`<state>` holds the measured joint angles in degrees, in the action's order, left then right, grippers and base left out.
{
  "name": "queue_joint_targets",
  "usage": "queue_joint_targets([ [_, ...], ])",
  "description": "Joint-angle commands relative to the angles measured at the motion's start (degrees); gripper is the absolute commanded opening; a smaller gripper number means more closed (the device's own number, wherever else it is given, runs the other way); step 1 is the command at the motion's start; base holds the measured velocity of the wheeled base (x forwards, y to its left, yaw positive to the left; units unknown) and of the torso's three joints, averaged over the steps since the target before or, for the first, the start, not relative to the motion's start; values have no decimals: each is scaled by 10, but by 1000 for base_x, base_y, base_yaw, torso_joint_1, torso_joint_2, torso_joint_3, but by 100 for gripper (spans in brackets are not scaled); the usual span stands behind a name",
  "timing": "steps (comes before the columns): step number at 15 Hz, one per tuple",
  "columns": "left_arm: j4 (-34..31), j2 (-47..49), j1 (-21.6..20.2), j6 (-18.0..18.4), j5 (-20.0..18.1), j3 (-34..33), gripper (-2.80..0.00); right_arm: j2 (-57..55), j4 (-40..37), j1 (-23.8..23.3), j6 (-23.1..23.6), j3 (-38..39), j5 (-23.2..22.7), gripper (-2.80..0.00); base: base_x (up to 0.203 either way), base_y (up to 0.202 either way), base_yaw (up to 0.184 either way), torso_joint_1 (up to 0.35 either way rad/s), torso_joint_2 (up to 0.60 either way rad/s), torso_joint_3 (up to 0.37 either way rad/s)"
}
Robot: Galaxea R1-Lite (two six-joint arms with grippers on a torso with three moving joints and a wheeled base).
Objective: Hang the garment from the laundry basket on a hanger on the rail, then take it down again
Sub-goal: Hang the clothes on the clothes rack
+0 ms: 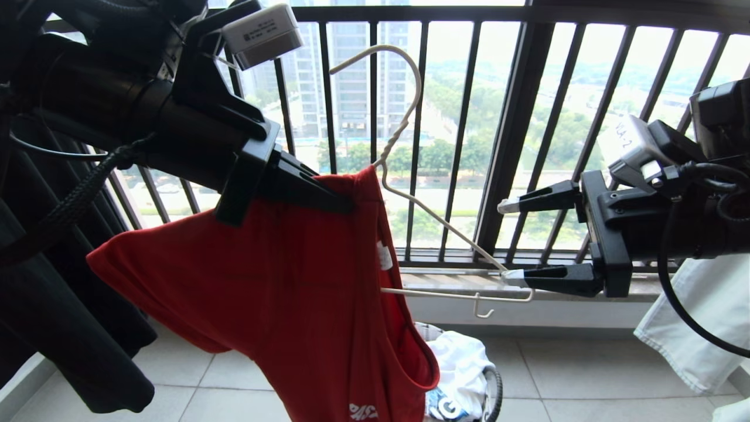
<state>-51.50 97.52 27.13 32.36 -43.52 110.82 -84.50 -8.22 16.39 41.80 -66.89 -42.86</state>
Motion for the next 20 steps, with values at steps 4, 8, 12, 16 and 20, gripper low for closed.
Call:
queue_joint_targets([
  [4,80,26,-25,-140,-2,4,-280,29,24,-86,-210,19,-4,-280,0,0,0,0,0,0],
  [8,94,22,-25,-177,-3,3,-280,78,20,-85,-347,92,-1,-280,0,0,0,0,0,0],
  [12,93,33,-30,-219,-3,-10,-280,6,21,-42,-393,92,-1,-280,0,0,0,0,0,0],
  [16,93,2,-56,-233,-4,-37,-280,-82,22,59,-446,66,27,-280,0,0,0,0,0,0],
  [20,109,-52,-64,-236,-9,-89,-280,-92,22,84,-508,56,36,-280,0,0,0,0,0,0],
])
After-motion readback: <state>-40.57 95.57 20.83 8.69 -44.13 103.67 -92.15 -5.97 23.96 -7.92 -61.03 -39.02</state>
